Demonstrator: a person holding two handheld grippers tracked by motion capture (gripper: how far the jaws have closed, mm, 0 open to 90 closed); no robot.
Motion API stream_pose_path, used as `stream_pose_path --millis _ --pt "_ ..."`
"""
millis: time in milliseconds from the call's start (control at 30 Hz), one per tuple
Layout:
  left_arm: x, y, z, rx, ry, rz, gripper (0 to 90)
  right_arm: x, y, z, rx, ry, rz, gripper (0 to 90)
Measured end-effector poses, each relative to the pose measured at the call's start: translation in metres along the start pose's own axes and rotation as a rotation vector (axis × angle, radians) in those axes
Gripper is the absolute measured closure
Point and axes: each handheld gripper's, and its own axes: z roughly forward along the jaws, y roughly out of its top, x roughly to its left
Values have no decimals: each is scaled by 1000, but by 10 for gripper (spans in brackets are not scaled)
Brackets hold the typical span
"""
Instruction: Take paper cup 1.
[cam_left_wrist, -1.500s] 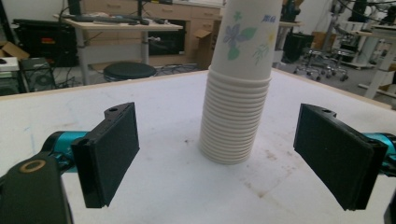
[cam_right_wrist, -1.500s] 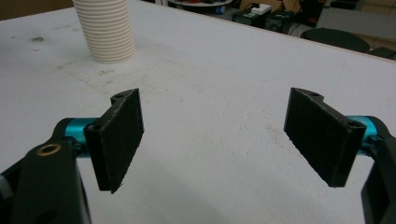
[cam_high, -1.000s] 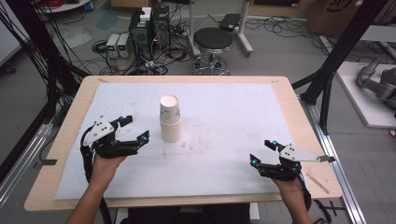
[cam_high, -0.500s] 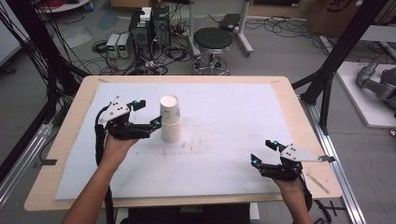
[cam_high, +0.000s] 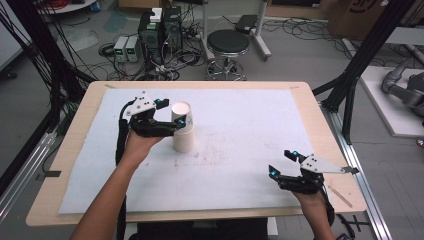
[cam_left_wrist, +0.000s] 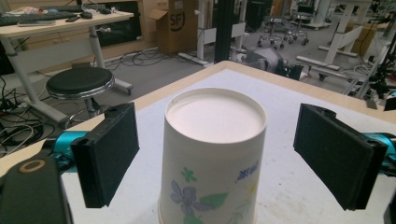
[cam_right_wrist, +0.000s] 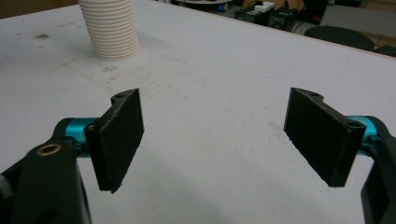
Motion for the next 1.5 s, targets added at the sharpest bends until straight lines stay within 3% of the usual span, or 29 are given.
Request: stream_pose_path --millis 200,567,1100,1500 --pt "2 -3 13 10 5 -16 146 -1 -1 -1 1 -4 2 206" --pt "4 -6 21 18 -2 -23 188 -2 -1 -1 3 -1 7 206" --pt "6 -6 21 7 -39 -27 327 -2 -1 -1 6 -2 8 206" --pt "7 -4 18 -23 -44 -25 341 -3 -1 -1 7 -1 8 206"
